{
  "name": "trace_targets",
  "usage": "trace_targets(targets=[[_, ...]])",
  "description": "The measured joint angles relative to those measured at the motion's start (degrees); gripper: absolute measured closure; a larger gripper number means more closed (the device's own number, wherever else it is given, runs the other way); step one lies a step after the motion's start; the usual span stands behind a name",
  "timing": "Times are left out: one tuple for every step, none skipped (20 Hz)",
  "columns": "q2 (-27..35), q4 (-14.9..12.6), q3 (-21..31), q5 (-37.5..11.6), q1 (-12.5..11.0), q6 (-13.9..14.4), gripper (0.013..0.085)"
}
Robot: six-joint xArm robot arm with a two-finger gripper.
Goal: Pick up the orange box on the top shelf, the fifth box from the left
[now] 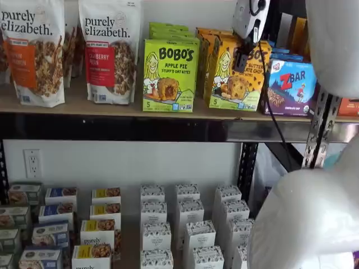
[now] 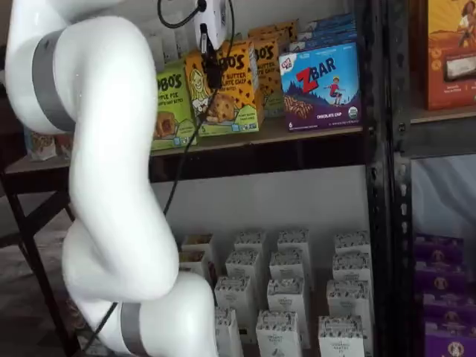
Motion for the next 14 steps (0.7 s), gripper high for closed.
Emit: trace_targets(targets=[[-0.6,-0.1,0.3,0.5,0.1,0.1,0.061],[-1.2,-0.3,0.5,1.0,0.1,0.1,0.061],[-1.8,-0.3,0.9,1.4,0.1,0.2,0.061],[-2.3,-0.4,1.1,1.8,0.1,0.2,0.061],[-2.8,-0.5,1.4,2.2,0.1,0.2,0.061],[-3.3,-0.6,1.7,2.5,0.1,0.2,0.061],[-4.0,-0.8,2.2,2.6,0.2,0.3,0.061],[-4.4,-0.9,2.5,3.0,0.3,0.3,0.061],[-4.7,-1.1,2.7,3.2,0.3,0.3,0.061],[-5.1,-1.3,3.0,3.4,0.4,0.4,0.061],[-5.6,-1.5,3.4,3.7,0.5,0.5,0.061],[-6.2,-1.8,3.9,3.8,0.7,0.5,0.061],[-6.7,-2.0,4.4,4.0,0.7,0.6,0.061],[-7.2,-2.1,4.9,4.1,0.8,0.6,0.061]])
